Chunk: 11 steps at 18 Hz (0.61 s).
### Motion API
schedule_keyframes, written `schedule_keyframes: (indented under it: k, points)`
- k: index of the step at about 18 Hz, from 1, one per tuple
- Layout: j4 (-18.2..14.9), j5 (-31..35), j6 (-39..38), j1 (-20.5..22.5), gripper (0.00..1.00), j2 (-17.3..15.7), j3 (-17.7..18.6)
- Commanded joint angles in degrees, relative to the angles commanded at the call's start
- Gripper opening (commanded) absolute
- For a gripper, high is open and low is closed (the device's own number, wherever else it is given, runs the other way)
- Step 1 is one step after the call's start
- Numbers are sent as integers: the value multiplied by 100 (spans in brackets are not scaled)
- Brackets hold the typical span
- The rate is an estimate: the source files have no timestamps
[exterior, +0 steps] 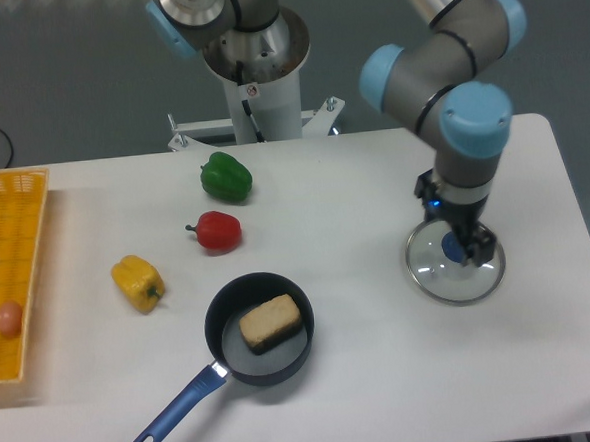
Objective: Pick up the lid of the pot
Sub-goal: 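Lower the open gripper down around the blue knob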
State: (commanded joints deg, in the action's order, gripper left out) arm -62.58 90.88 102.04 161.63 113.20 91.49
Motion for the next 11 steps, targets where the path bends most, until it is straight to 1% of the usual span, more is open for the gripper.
schedule_keyframes:
  k: [4, 11]
  points:
    - [-9, 35, -1, 27, 100, 176, -79]
    - [0, 9, 17, -8, 100, 510, -88]
